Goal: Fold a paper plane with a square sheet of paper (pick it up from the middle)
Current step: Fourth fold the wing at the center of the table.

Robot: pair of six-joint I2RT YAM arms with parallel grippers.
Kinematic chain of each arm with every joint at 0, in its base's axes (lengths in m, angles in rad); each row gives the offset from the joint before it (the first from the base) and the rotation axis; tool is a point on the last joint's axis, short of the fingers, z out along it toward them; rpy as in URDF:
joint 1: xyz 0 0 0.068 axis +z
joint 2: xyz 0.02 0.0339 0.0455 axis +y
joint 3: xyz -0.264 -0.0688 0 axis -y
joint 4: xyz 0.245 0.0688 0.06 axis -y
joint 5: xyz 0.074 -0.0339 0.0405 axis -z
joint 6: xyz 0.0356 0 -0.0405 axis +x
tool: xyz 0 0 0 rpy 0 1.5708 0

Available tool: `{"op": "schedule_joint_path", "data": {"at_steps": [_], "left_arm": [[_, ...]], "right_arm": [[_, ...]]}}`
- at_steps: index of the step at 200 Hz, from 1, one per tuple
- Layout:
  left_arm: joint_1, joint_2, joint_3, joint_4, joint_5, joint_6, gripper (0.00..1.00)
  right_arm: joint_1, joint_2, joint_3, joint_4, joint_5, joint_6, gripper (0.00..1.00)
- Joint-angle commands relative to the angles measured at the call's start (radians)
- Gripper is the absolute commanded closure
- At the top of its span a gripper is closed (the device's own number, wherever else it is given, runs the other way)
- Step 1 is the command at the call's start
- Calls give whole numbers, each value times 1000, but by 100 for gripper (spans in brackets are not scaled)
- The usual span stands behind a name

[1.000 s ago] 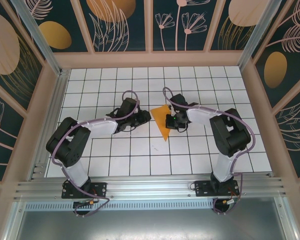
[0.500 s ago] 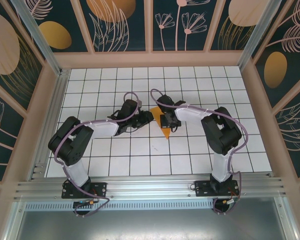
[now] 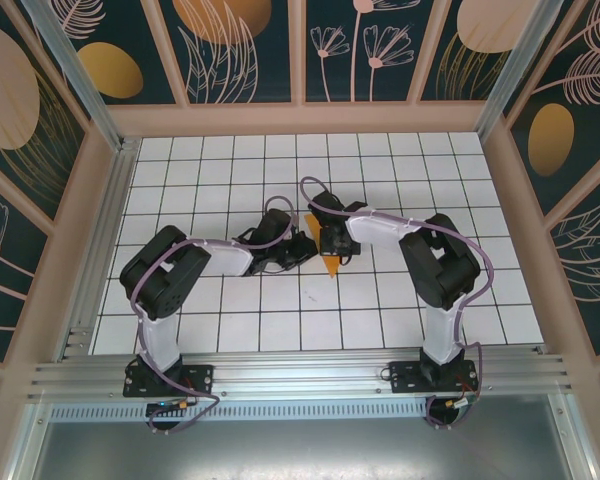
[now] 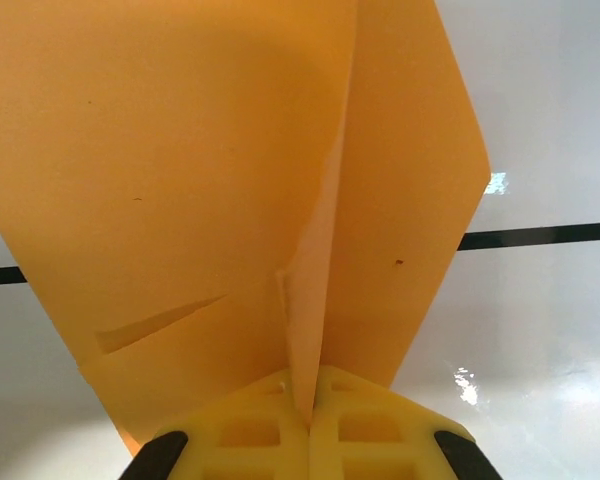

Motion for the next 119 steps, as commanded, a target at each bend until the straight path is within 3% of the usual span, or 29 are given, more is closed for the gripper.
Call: {"op": "schedule_joint_path", "data": {"at_steps": [1,43,119], "left_arm": [[-4,37,40,2,14,-1,92],[-4,91,91,10,18,-11,97],[-4,99,112,-154,-79,34,100]], "right_arm": [[4,-25,-6,-10,-52,21,95],[1,-40,-24,12,-90,27,95],[-12,-56,-43,29,-117,26,94]]}}
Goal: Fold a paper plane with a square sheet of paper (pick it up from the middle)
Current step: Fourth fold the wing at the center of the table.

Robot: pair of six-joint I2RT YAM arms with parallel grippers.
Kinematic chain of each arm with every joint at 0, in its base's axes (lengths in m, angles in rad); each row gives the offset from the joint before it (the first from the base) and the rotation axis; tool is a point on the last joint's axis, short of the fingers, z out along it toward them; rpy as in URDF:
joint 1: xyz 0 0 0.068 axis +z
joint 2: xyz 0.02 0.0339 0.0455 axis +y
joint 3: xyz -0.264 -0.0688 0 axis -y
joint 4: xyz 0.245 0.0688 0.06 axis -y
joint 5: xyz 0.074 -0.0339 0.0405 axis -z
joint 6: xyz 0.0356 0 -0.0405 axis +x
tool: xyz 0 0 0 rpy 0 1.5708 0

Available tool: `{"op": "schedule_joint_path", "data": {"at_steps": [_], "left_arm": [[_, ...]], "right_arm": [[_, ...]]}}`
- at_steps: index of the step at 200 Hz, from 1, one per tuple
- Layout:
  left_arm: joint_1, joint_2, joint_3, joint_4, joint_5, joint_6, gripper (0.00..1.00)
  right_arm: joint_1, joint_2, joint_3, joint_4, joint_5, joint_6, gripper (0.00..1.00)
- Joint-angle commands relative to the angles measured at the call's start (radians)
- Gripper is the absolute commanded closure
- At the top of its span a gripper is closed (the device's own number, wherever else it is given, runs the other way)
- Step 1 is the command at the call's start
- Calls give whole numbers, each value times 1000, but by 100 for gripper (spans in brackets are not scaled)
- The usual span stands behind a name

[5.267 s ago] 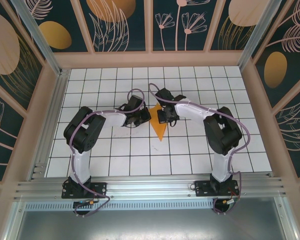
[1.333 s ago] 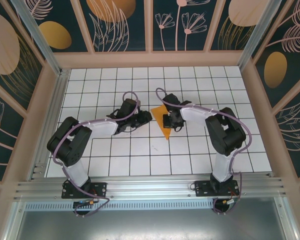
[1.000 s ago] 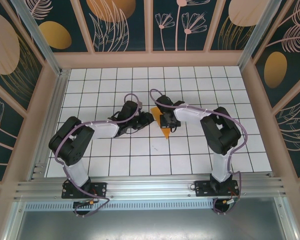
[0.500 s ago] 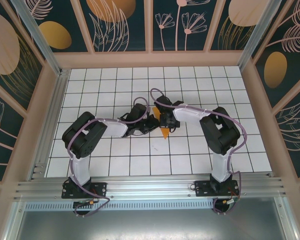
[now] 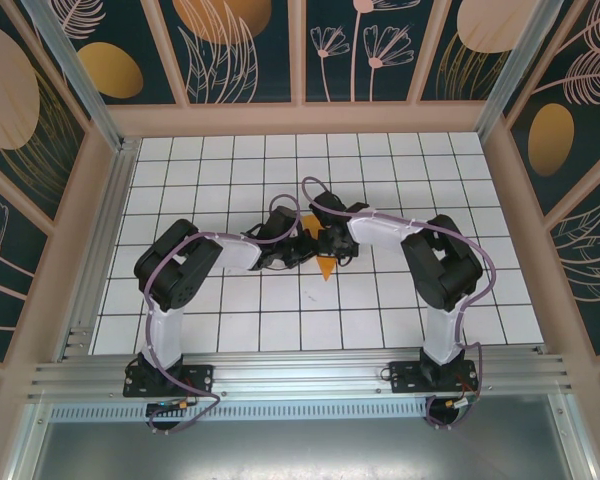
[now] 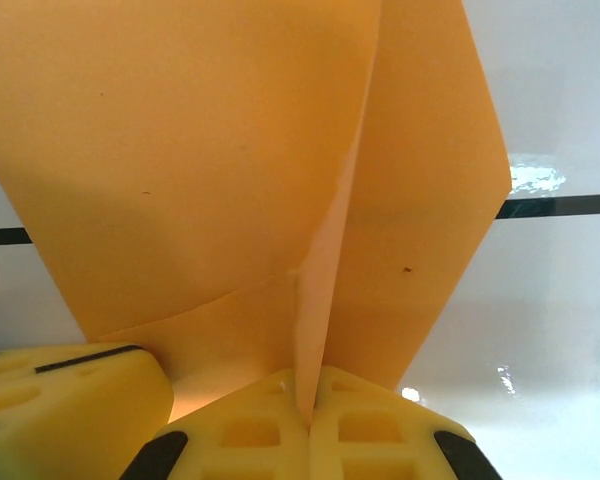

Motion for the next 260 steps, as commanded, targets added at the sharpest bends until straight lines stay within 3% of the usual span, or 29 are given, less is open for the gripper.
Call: {"op": "schedule_joint_path", "data": {"at_steps": [1,19,39,87,206,260], "left_arm": [[-3,12,26,-81,-44,32,100],[-3,24,26,-96,-47,29,100],[-3,32,25,-118,-62,31,100],[-1,39,20,-125,-62,28,100],[39,25,-36,-48,-11,17,100],[53,25,-88,9,23,14,100]], "right_arm": [[-10,-41,-24,4,-26,18,94],[-17,-71,-45,51,-61,4,86],[-39,-125,-95,143,-196,-4,76],[-143,-208,-247,350,-479,30,73],[-245,-192,-395,618,-732,100,64],[-276,-180,-423,735,-821,150,51]]}}
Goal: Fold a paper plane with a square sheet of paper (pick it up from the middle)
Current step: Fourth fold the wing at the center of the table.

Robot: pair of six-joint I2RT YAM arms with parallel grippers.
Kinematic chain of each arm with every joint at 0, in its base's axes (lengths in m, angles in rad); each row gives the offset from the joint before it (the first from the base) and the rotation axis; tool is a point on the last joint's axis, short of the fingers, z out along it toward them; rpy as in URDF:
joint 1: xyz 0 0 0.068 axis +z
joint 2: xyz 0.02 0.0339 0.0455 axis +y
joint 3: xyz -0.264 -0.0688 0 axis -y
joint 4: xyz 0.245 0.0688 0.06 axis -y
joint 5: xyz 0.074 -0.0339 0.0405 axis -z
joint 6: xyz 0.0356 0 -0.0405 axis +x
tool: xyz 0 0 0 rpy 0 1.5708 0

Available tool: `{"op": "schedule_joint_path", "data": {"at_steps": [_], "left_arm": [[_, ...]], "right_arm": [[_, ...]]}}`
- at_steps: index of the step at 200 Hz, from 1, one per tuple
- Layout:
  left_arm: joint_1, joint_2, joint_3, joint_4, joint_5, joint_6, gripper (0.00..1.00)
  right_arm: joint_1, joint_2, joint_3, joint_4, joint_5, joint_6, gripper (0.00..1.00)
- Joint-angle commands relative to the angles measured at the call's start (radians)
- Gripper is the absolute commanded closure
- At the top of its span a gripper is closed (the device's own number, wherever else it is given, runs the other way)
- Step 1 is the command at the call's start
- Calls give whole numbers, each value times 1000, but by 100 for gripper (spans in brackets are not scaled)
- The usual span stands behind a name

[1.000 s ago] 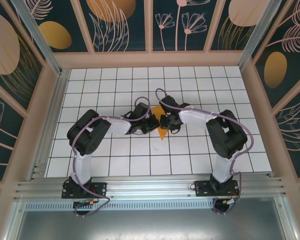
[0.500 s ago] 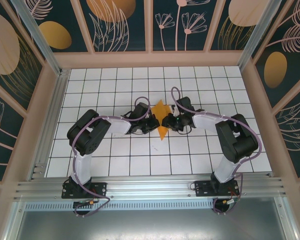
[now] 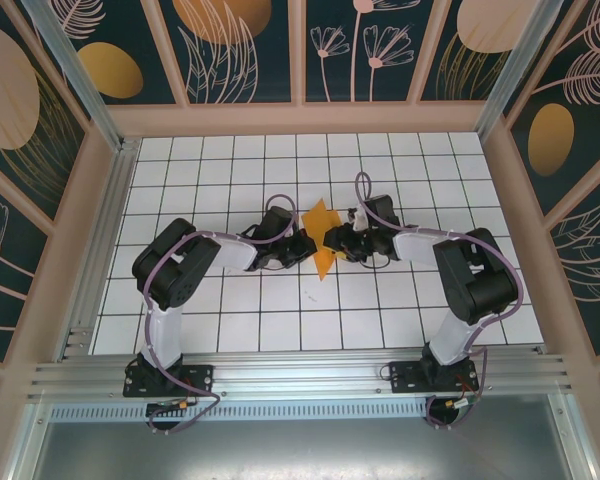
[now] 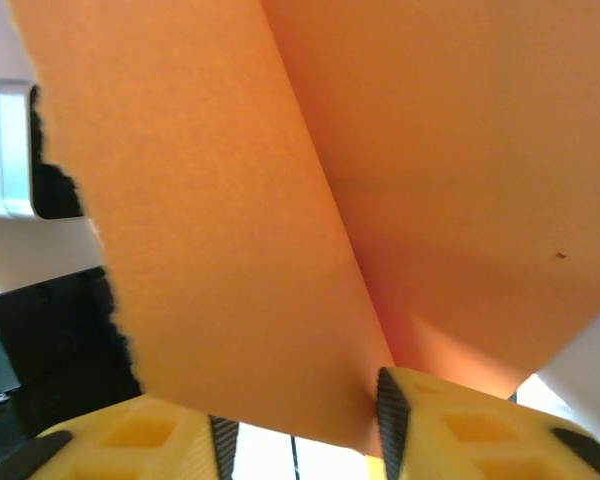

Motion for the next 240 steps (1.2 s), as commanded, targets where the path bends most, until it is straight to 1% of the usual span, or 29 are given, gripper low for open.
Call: {"op": "schedule_joint_path", "data": {"at_steps": [1,12,28,47,65,84,97,121,138,148,155,171,188,231,240], "left_arm": [[22,25,-46,-61,-21,8,100],[23,27,-50,-52,-17,5,100],[24,30,-51,-47,-15,2,100],[26,30,-57,-42,-12,0,100],[27,31,-61,-38,-11,-1,100],[30,29,-71,-21,-6,-8,100],[30,25,-78,-4,-3,-13,100],[33,25,-84,14,2,-22,100],[35,23,-86,18,1,-23,100],[35,20,-89,25,2,-26,100],[36,17,-92,29,2,-26,100],[37,12,-96,42,5,-27,100],[38,9,-103,54,7,-28,100],[38,-11,-123,105,15,-30,100],[40,-21,-128,124,19,-30,100]], "right_arm": [[-8,6,-14,93,-75,29,51],[-7,12,-18,116,-93,40,49],[-8,10,-32,156,-114,61,41],[-8,5,-43,205,-137,89,35],[-8,14,-40,207,-138,98,34],[-6,25,-43,223,-144,121,37],[-6,23,-57,262,-144,154,41],[-6,28,-78,341,-142,225,43],[-4,39,-92,383,-133,266,49],[1,44,-93,379,-115,272,57],[4,45,-90,362,-100,259,60],[16,47,-69,279,-44,199,65],[26,45,-57,230,7,153,67],[26,46,-56,245,18,155,67],[26,53,-46,233,19,155,70]]}}
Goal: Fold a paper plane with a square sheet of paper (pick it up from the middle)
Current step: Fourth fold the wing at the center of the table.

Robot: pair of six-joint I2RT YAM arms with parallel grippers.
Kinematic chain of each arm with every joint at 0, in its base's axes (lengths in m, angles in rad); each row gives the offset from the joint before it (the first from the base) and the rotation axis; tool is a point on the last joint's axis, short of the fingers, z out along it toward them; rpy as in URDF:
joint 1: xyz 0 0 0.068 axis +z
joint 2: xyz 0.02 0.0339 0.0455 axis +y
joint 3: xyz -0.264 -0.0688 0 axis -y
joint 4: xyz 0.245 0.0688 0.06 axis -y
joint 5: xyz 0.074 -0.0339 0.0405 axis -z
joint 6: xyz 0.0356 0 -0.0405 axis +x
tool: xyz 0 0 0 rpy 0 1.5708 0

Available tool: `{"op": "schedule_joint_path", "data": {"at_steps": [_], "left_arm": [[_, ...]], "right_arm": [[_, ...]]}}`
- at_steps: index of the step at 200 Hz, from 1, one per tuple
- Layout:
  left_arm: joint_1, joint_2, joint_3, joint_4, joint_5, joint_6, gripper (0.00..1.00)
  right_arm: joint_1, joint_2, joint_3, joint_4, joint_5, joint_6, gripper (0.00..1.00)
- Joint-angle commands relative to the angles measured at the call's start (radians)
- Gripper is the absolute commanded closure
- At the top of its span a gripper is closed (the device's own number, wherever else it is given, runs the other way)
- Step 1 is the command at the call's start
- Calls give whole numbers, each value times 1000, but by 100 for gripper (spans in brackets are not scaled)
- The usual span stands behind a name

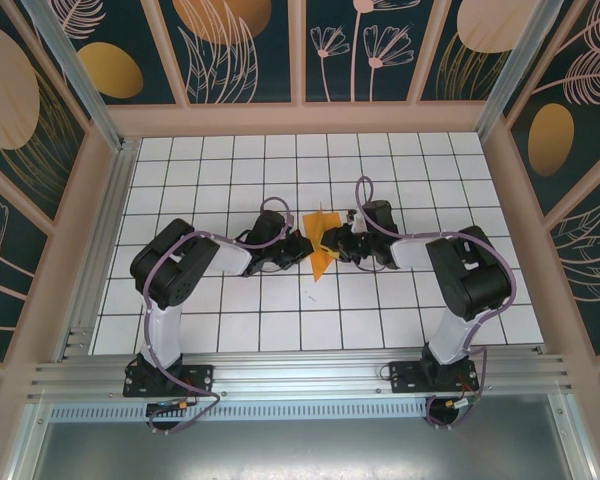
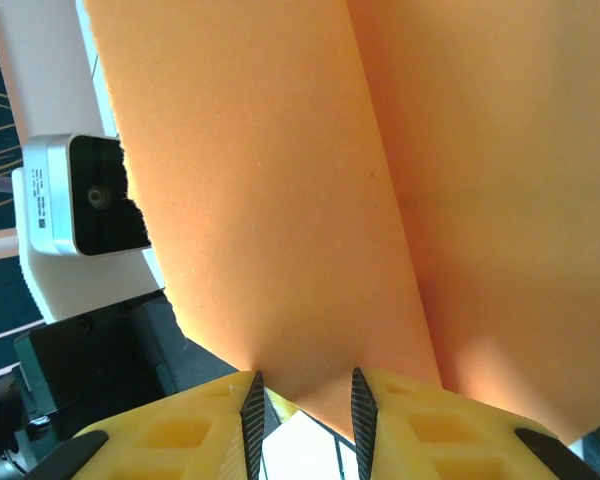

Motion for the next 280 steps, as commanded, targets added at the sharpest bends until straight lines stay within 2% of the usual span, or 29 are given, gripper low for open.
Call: {"op": "schedule_joint_path", "data": {"at_steps": [1,27,69,85,117,176,199,231,280], "left_arm": [[18,-17,-42,-31,-21,5,100],[19,-48,-56,10,-18,11,100],[25,-73,-77,100,1,-2,98],[29,-89,-85,142,12,-13,92],[30,-103,-60,162,30,6,74],[30,-37,9,95,20,49,60],[31,-29,36,84,32,74,60],[30,-4,62,47,28,106,68],[30,0,46,61,57,122,68]], "right_arm": [[5,19,31,-21,26,-25,71],[6,32,51,-58,36,-40,80],[13,53,79,-113,47,-77,81],[15,59,80,-120,46,-86,81],[15,62,84,-124,44,-94,81],[15,61,88,-124,37,-96,81],[15,60,88,-129,34,-100,81],[15,60,95,-132,28,-101,81],[15,61,102,-139,28,-99,81]]}}
